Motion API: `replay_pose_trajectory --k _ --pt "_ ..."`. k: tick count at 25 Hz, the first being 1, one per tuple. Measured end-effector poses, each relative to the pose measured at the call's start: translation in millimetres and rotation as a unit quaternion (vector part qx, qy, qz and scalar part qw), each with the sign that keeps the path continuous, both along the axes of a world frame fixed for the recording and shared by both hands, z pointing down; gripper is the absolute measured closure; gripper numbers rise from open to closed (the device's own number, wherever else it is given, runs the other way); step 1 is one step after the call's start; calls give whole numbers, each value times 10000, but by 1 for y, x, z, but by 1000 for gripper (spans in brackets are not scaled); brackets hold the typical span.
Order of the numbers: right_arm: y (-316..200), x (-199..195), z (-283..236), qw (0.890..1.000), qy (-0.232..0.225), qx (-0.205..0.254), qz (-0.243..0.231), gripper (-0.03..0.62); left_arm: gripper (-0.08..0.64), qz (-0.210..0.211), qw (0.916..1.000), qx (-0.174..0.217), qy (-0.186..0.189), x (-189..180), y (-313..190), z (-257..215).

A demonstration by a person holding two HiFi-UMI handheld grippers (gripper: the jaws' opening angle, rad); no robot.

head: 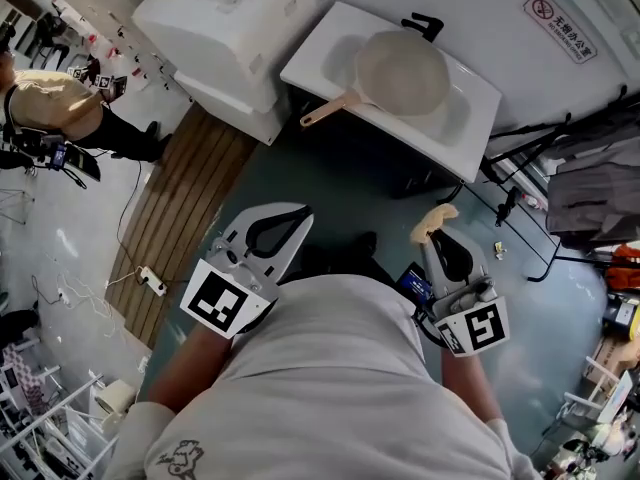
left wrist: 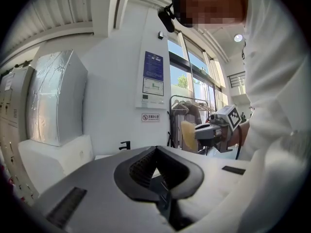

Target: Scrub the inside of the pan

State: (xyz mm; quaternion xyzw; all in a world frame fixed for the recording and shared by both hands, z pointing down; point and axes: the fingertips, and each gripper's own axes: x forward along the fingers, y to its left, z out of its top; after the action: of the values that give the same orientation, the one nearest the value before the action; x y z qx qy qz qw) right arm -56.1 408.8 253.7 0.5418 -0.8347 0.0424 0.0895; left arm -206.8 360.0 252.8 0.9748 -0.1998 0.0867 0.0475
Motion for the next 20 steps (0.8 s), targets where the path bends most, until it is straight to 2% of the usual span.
replay_pose_trajectory --k 20 --pt "10 -6 -18 9999 -28 103 7 561 561 144 9997 -114 190 7 11 -6"
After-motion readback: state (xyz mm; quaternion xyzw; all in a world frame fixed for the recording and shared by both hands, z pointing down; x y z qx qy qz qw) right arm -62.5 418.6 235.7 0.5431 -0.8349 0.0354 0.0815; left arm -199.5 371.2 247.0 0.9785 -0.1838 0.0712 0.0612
